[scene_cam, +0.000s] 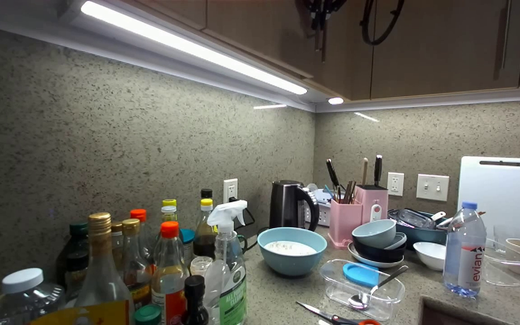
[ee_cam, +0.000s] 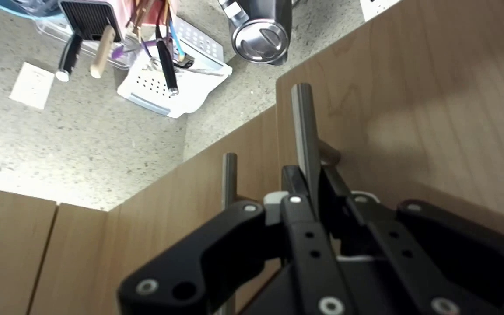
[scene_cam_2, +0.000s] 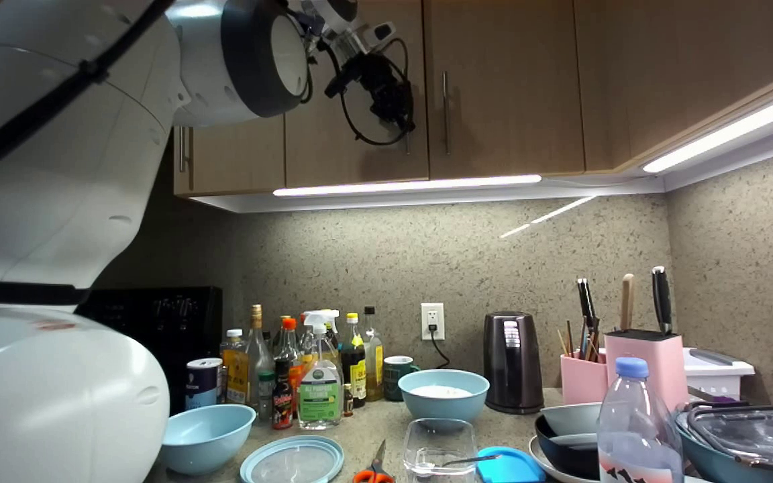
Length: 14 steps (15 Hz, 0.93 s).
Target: Open the left door of the drawer.
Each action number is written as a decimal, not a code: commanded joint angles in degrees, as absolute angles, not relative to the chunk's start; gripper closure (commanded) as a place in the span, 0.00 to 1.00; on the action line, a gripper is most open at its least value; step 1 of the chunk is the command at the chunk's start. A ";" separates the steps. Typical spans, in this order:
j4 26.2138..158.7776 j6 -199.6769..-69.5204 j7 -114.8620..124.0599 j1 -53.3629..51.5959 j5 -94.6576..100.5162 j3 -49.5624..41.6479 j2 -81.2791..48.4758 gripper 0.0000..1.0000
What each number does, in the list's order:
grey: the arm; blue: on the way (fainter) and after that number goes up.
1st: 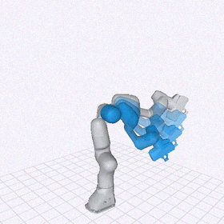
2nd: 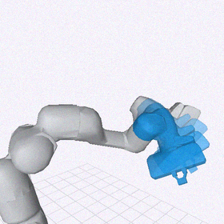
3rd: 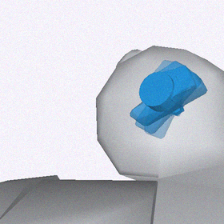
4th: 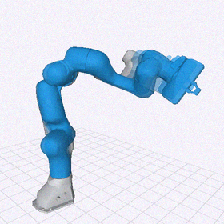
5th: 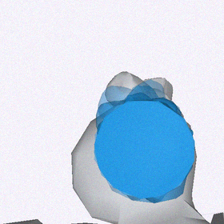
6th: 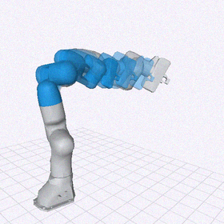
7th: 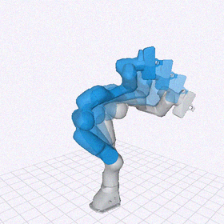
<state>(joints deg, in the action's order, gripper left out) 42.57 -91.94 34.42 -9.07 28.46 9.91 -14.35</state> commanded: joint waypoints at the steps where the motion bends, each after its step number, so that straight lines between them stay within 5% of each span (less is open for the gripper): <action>1: 46.23 -87.76 42.51 -12.66 33.05 10.05 -8.21 0.93; 14: 54.30 -87.40 64.29 -14.41 37.73 10.66 -2.39 0.95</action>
